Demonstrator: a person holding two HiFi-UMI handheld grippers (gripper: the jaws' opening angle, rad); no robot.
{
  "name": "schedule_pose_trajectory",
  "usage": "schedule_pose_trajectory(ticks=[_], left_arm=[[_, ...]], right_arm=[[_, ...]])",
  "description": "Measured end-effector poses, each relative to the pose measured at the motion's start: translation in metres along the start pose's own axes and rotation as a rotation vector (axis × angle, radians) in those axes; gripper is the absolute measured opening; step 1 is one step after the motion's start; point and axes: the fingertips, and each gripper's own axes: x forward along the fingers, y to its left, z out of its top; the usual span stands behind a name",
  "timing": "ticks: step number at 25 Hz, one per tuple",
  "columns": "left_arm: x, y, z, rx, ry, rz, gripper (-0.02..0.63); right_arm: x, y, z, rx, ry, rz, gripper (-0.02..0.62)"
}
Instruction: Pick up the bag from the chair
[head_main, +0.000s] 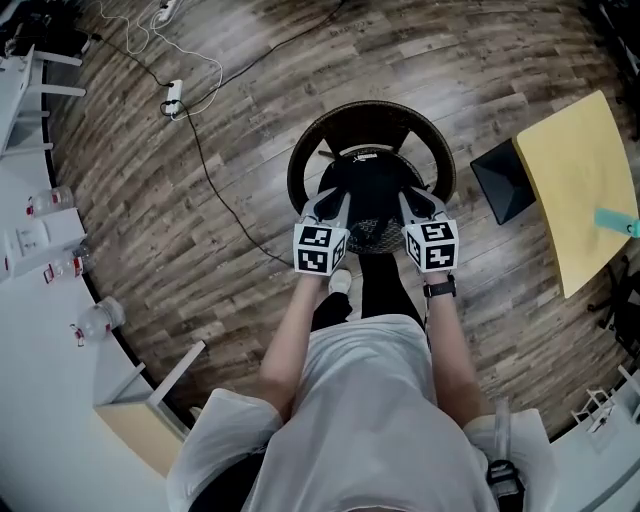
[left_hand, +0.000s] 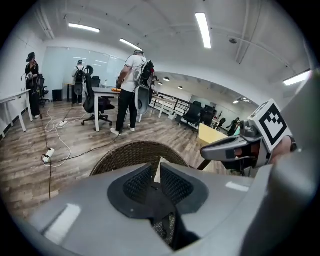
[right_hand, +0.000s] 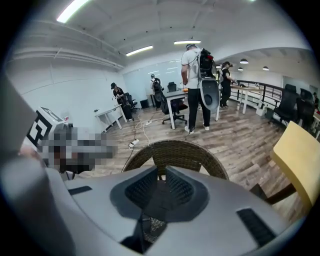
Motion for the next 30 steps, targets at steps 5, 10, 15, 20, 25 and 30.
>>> schedule_pose_trajectory(ticks=[5,10,15,20,25,30], left_arm=[[0.036,0.021,-0.046,-0.083,0.138,-0.010,0.109],[0.068,0.046,-0.091,-0.150,0.243,0.018,0.173],[0.101,0.068,-0.137,-0.165,0.354,0.054,0.235],[0.130,0.090,-0.186,-0.196,0.452,0.083,0.274],[0.149,0.104,-0.236,-0.213,0.547,0.128,0.285],[0.166,0.121,-0.266,-0.224,0.593,0.196,0.285]], right_arm=[[0.045,-0.019,-0.029,0.007,0.074,0.031,0.014],[0.095,-0.036,-0.071,0.011,0.194,0.077,0.195],[0.140,-0.053,-0.121,-0.028,0.318,0.106,0.216],[0.172,-0.082,-0.170,-0.019,0.421,0.086,0.238],[0.198,-0.107,-0.215,-0.033,0.494,0.065,0.239],[0.222,-0.120,-0.232,-0.039,0.517,0.070,0.255]])
